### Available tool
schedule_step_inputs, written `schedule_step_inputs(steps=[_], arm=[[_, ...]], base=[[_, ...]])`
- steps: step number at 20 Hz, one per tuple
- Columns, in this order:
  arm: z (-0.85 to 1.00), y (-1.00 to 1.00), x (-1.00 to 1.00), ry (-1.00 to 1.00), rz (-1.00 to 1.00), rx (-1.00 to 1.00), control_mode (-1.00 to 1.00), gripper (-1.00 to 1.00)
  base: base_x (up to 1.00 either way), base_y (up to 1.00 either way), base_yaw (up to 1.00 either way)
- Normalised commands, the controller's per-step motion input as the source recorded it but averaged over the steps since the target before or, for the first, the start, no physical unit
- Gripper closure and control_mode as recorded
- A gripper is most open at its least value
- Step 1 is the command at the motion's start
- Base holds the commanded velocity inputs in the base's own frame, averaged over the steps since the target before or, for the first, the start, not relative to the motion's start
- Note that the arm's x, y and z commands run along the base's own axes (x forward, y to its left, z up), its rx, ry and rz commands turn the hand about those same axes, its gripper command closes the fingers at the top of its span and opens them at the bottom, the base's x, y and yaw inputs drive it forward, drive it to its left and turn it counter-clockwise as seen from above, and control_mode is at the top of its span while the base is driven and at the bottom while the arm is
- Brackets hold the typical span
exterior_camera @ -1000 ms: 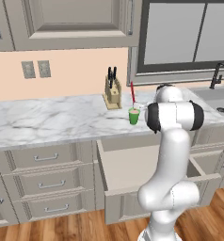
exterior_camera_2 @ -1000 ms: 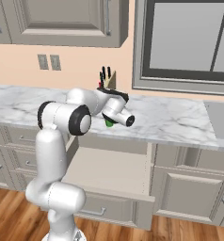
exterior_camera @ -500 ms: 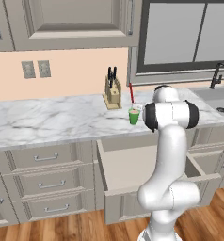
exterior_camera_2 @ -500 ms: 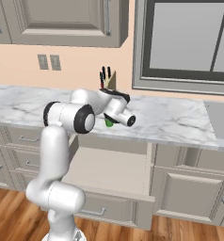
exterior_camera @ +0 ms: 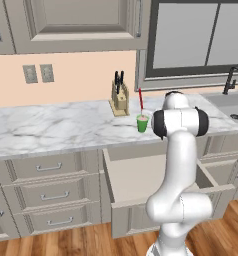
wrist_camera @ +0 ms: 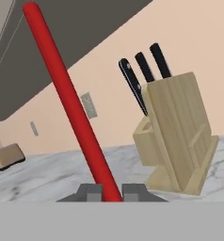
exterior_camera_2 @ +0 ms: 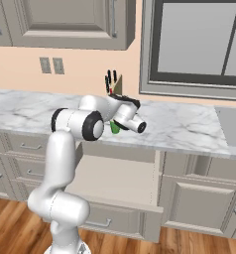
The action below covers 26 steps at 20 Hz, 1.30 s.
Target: Pick up the straw from the right drawer and put it inside the smoothie cup.
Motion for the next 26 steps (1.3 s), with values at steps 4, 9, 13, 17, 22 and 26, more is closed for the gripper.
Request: schedule_step_inputs(steps=[4, 9, 13, 17, 22, 26], arm=[[-0.24, 0.00, 0.00, -0.01, 0.00, 0.00, -1.00, 1.00], [-0.15, 0.00, 0.05, -0.01, 0.00, 0.00, -1.00, 1.00], [-0.06, 0.00, 0.31, 0.00, 0.00, 0.00, -1.00, 1.00], [-0.09, 0.00, 0.30, 0.00, 0.00, 0.00, -1.00, 1.00], [-0.09, -0.01, 0.07, -0.01, 0.00, 0.00, -1.00, 1.00], [-0.02, -0.09, -0.06, -0.06, 0.00, 0.00, -1.00, 1.00]], base=[[0.00, 0.00, 0.00], [0.00, 0.00, 0.00], [0.00, 0.00, 0.00], [0.00, 0.00, 0.00], [0.00, 0.00, 0.00], [0.00, 0.00, 0.00]])
